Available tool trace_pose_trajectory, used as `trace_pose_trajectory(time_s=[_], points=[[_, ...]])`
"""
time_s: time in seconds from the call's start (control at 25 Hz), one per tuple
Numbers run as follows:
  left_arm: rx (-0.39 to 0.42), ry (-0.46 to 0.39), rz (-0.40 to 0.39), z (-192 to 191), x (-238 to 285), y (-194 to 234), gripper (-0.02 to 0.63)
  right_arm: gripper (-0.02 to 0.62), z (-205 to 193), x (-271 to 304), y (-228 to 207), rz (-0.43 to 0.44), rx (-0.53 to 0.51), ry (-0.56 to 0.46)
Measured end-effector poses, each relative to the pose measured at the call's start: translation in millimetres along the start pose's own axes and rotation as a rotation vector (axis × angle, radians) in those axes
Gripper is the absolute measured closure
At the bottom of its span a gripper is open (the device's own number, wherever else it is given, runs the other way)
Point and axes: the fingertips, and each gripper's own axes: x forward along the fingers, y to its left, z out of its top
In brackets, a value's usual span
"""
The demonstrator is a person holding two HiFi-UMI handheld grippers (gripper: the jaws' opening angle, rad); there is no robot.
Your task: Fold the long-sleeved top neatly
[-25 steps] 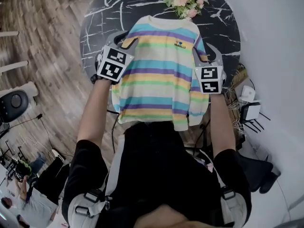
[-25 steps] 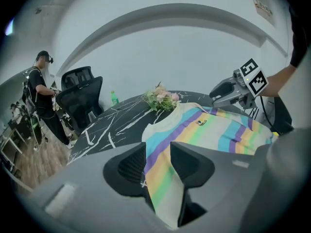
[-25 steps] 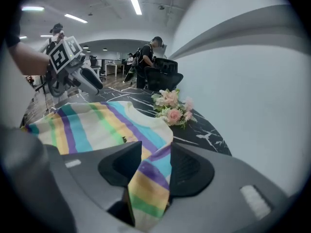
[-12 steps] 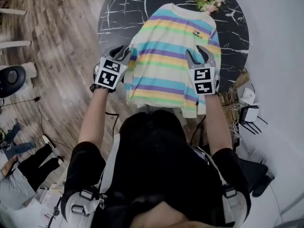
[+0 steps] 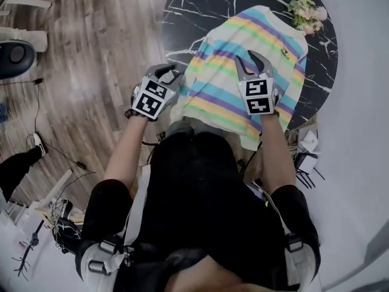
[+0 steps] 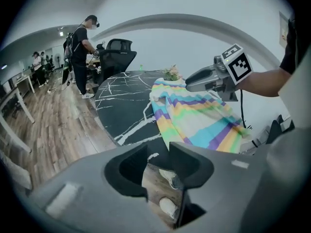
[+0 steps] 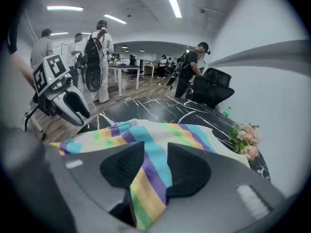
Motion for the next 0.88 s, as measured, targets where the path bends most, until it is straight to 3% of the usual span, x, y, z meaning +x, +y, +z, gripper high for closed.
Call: trace_pose_trajectory(time_s=[0.36,0.88], points=[[-0.068,0.001,-0.061,-32,-3,-34,0.453,0.440,19,30,46,0.115,-0.048,0.015],[-0.184,0.046,-0.123,-47,-2,-52,0.446,0.451,13,36,49,0.153,-0.047,0.028]])
